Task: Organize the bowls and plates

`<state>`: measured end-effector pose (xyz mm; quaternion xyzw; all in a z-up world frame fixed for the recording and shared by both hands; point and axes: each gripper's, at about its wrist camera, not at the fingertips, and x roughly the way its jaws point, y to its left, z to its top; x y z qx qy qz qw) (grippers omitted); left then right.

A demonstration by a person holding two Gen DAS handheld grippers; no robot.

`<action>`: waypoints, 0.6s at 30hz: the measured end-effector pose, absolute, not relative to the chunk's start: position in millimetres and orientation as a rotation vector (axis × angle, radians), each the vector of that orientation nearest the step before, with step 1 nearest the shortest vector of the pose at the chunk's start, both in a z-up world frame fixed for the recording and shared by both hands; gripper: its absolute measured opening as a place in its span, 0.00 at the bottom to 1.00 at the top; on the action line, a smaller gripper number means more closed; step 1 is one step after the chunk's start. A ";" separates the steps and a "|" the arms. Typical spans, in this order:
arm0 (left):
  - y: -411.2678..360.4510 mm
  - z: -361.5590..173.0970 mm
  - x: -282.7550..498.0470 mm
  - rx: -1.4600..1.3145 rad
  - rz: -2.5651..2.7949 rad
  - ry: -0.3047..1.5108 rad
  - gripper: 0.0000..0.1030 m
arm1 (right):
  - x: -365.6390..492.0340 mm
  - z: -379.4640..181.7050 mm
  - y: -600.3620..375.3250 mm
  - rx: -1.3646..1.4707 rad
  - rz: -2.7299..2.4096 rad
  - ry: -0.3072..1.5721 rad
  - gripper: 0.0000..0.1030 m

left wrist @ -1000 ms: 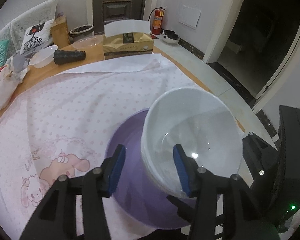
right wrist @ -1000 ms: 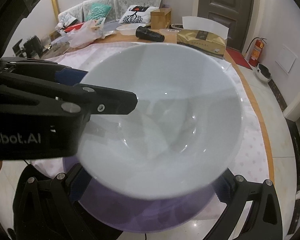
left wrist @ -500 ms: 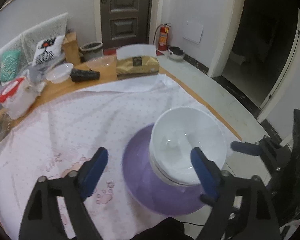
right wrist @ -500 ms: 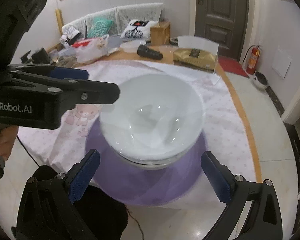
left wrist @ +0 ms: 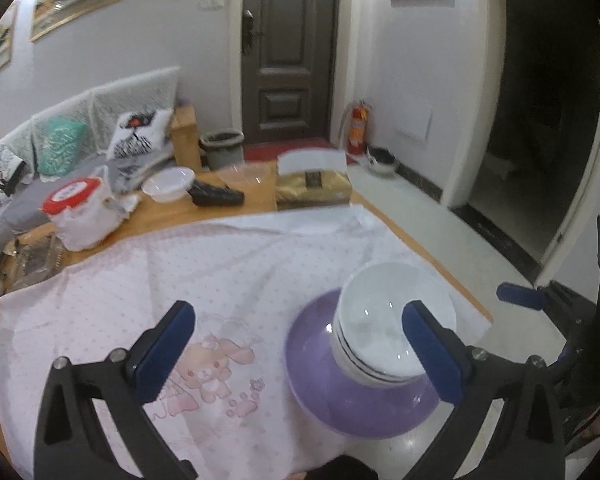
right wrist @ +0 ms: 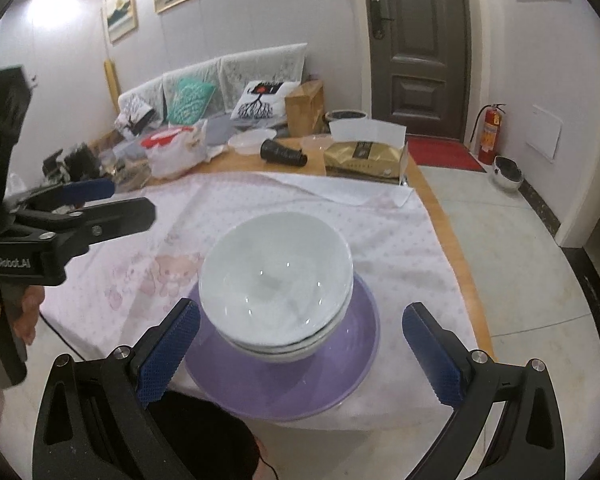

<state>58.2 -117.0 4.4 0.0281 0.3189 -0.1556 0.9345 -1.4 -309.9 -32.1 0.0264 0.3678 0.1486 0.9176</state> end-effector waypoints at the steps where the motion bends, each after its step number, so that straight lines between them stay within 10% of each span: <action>1: -115.5 6.3 56.8 0.053 -0.309 0.640 1.00 | -1.8 -30.3 -310.3 0.059 0.306 0.747 0.97; 18: -72.5 18.1 29.3 0.032 -0.102 0.457 1.00 | 3.6 -13.4 -307.6 0.112 0.310 0.626 0.98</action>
